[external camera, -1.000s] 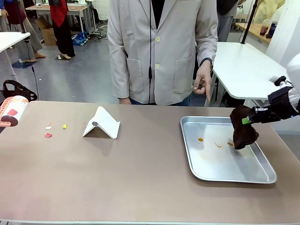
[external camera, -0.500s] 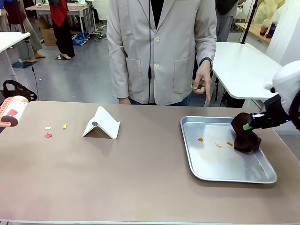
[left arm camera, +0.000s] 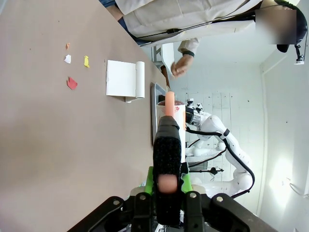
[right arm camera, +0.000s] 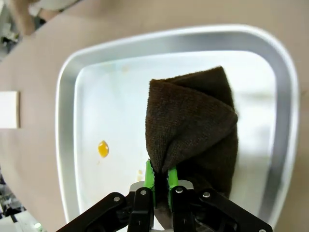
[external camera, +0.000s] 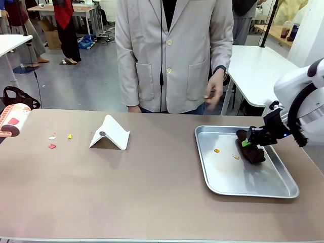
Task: Clean the surface of the table.
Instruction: If a person points to the right, clean the right side of the table with your right hand, and if they point to the left, clean the left side with your left hand.
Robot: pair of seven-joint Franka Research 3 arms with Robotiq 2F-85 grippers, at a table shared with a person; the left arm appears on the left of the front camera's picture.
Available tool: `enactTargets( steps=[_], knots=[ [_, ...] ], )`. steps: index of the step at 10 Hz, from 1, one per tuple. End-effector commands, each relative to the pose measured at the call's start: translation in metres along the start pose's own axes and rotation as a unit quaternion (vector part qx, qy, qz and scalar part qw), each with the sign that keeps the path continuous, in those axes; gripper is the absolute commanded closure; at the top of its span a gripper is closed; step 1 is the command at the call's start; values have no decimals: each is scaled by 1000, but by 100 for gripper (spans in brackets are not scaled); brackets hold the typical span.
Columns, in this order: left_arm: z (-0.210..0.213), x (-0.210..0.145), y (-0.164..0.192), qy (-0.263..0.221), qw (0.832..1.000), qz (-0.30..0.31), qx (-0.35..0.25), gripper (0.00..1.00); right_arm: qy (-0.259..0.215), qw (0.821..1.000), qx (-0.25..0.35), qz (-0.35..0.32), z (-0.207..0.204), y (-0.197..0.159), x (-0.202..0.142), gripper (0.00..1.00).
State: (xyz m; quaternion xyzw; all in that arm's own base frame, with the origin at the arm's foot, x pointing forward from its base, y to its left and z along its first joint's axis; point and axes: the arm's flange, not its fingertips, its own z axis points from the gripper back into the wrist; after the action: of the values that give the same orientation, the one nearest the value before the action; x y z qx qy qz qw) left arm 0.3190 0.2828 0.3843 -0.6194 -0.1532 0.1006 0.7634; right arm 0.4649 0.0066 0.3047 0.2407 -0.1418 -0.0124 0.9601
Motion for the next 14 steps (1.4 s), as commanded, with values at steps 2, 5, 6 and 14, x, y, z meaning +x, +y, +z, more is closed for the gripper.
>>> enactTargets(
  steps=[2, 5, 6, 14],
  knots=[
    [1, -1, -4, 4, 1000, -5, 1, 77, 41, 999, 35, 11, -29, 15, -7, 88],
    [1, -1, -4, 4, 1000, -5, 1, 77, 67, 994, 60, 53, -38, 38, -19, 88],
    [1, -1, -4, 4, 1000, -5, 1, 77, 76, 992, 67, 75, -42, 50, -24, 88],
    [1, -1, -4, 4, 1000, -5, 1, 77, 106, 986, 53, 117, -70, 88, -30, 88]
  ],
)
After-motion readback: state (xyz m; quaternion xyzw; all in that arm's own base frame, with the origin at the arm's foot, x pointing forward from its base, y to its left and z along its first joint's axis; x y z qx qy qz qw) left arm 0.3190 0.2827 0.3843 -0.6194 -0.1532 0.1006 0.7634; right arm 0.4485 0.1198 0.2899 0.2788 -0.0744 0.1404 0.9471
